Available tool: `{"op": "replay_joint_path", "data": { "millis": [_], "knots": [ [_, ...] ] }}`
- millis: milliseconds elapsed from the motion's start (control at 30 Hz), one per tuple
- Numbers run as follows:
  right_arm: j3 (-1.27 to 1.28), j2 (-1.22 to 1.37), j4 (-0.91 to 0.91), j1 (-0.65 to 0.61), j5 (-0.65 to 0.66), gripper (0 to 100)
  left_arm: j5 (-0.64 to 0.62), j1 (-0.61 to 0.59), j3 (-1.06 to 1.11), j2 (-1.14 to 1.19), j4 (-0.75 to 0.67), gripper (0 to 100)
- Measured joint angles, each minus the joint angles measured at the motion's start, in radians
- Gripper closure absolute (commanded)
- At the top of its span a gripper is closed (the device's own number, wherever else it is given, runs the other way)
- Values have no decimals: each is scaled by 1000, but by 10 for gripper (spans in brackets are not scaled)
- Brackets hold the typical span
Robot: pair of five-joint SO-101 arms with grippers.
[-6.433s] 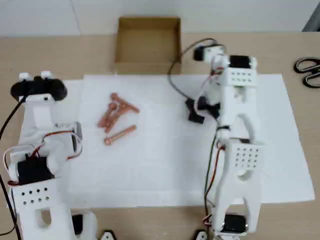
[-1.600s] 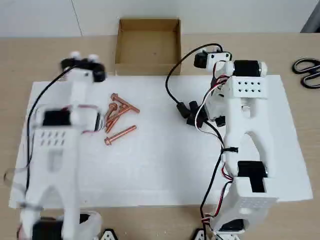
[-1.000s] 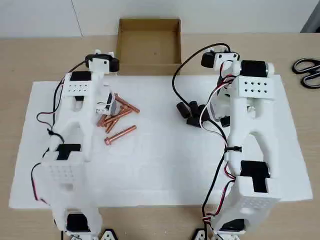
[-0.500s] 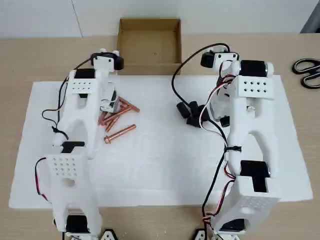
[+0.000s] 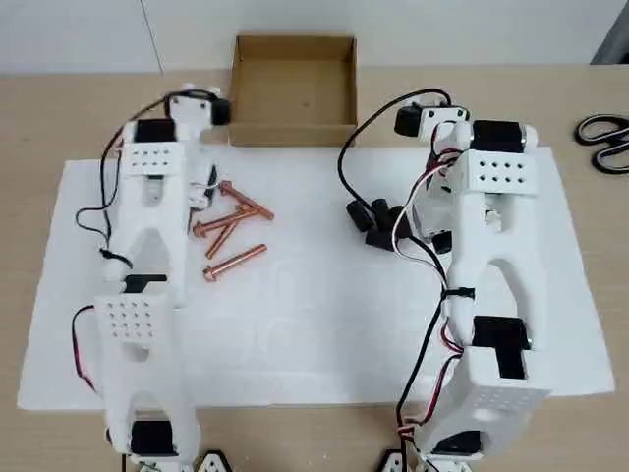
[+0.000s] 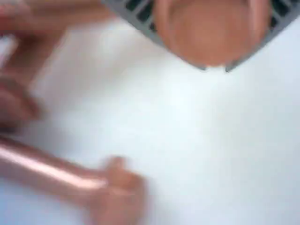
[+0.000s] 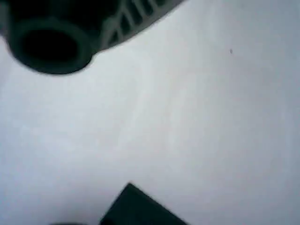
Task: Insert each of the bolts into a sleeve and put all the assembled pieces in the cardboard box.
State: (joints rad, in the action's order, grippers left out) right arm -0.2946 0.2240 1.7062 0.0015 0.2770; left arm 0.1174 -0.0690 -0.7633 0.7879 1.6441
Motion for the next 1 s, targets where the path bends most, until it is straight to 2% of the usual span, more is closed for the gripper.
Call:
{"op": "replay_joint_path", "data": {
  "millis": [100, 267, 600, 1000],
  "knots": [
    [0, 0, 0, 0, 0, 992, -5, -6, -92, 2, 72, 994],
    [0, 0, 0, 0, 0, 992, 0, -6, -132, 3, 87, 994],
    [0, 0, 0, 2, 0, 992, 2, -83, 89, -41, 86, 994],
    [0, 0, -2, 3, 0, 991, 41, -74, 404, -697, 92, 994]
  ]
}}
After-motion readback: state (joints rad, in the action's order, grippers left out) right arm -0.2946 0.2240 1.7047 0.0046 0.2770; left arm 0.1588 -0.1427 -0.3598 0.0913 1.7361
